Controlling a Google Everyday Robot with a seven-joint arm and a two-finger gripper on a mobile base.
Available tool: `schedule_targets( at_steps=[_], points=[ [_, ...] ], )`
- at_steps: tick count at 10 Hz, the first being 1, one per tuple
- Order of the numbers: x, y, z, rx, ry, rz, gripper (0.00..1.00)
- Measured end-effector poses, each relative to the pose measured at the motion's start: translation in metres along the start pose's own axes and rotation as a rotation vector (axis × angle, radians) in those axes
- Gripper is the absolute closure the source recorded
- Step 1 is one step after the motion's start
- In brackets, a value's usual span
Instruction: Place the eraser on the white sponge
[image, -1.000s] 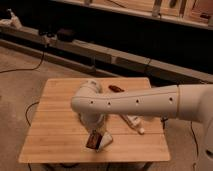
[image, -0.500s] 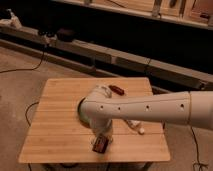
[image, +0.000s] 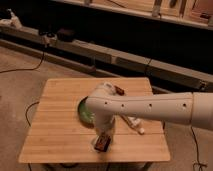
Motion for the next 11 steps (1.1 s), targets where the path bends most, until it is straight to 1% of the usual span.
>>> schedule_targets(
  at_steps=[3, 4, 8, 9, 11],
  points=[
    [0.005, -0.002, 0.007, -0.007, 0.003, -0.006, 0.99],
    [0.005, -0.002, 0.011, -0.015, 0.007, -0.018, 0.94],
    [0.001, 0.002, 0.024, -0.068, 0.008, -0.065, 0.55],
    [0.0, 0.001, 0.027, -0.077, 0.01, -0.075, 0.47],
    [0.001, 0.001, 0.034, -0.095, 0.028, -0.104, 0.26]
  ],
)
